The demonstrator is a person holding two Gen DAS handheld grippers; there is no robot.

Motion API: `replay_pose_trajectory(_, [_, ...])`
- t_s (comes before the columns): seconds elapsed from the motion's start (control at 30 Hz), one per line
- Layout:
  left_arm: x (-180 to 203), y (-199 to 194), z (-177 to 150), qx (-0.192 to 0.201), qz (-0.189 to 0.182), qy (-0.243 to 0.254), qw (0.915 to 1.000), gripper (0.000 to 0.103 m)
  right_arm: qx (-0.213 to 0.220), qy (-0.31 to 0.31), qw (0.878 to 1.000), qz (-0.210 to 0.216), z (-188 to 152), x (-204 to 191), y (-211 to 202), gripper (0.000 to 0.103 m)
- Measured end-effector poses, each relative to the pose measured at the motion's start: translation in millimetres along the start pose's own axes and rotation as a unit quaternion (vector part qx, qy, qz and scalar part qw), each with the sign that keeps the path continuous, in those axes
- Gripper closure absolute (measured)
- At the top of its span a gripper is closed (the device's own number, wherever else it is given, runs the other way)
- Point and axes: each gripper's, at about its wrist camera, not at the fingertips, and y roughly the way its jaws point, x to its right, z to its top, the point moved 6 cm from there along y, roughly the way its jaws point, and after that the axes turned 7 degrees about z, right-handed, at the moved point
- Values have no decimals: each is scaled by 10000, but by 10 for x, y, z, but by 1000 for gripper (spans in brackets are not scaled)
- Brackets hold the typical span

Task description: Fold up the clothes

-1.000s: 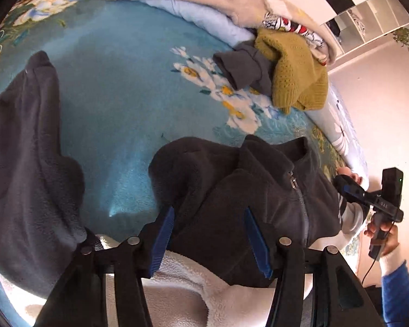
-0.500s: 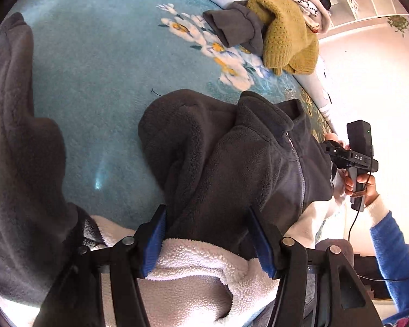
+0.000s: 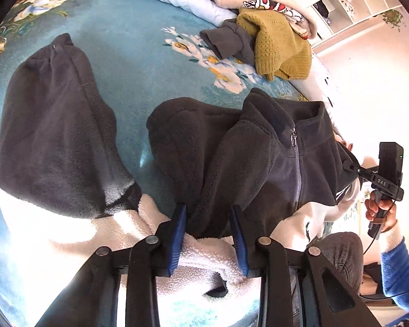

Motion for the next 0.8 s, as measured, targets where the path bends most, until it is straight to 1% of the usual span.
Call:
replay_pose_trajectory(0.13, [83,-64,-100,19,-3,204,9998,70,46,-173,9998,-47,-148,-184,-129,85])
replay_pose_trajectory(0.2, [136,-28,-117,-16,108,444,9990,70,-28,-185,9998,-12,-225,-227,-135,85])
replay_pose_trajectory(0.3, [217,109,-81,-217,14,677,9975,70,-168,-151,9997,4,-306,-226,-107,85])
replay_pose_trajectory(0.4, [242,211,-49,-326,215,940,9948,70,-185,-87,9998,20,-341,-226,-78,85])
replay_pose_trajectory(0.5, [249,287,-37,-393,277,982,9940,70,-202,-50,9998,-13,-345,-218,-57,85])
replay_pose_trajectory(0.57, [256,257,-41,-288,317,934,9947,70,-236,-11,9997,-51,-353,-205,-38,85])
replay_pose_trajectory(0.63, [253,186,-33,-127,321,817,9961,72,-176,46,9998,-116,-351,-196,-47,85])
replay_pose_trajectory(0.7, [249,115,-25,35,326,699,9970,79,-68,112,9997,-195,-345,-191,-70,87])
replay_pose_trajectory(0.8, [242,6,-12,276,333,522,9977,87,91,285,9993,-208,-340,-183,-113,88])
